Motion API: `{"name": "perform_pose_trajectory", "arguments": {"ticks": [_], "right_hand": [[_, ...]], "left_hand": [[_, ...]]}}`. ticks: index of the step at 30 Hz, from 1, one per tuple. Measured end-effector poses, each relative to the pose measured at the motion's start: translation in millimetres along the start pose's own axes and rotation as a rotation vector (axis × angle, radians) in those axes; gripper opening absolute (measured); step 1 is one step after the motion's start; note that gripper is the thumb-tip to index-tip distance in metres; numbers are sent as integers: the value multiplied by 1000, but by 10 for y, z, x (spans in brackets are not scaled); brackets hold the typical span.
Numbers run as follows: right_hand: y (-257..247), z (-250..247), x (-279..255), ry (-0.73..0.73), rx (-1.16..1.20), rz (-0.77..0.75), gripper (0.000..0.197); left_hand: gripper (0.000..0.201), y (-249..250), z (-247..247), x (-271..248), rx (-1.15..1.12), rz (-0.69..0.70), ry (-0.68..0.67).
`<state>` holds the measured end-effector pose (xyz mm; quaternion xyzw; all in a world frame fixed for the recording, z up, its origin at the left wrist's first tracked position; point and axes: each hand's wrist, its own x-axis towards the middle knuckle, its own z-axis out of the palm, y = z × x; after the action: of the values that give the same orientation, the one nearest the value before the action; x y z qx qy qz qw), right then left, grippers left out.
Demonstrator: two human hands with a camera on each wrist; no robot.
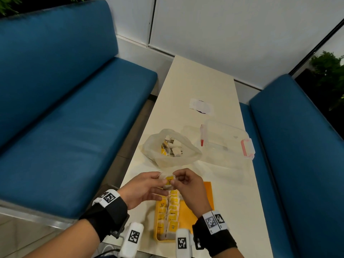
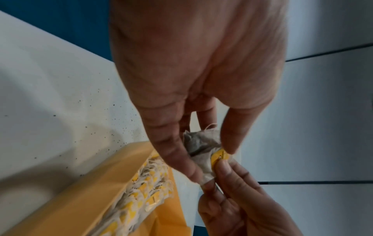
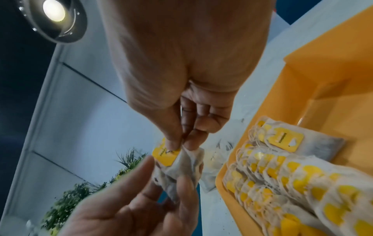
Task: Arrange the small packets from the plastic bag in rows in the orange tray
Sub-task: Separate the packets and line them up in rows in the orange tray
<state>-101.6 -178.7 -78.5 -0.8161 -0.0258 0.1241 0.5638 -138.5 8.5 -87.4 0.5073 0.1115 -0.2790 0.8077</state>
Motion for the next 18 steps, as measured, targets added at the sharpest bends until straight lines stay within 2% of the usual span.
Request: {"name": "perform_pose_trajectory", "arguments": {"ticks": [3, 6, 18], "right_hand": [[2, -38, 13, 1, 45, 42, 19], [-21, -65, -4, -21, 79, 58, 14], [-9, -161, -16, -52, 159, 133, 14]], "left_hand": [[19, -30, 7, 39, 128, 40, 92], [17, -68, -7, 68, 158, 77, 137], [23, -105, -5, 120, 19, 132, 130]]}}
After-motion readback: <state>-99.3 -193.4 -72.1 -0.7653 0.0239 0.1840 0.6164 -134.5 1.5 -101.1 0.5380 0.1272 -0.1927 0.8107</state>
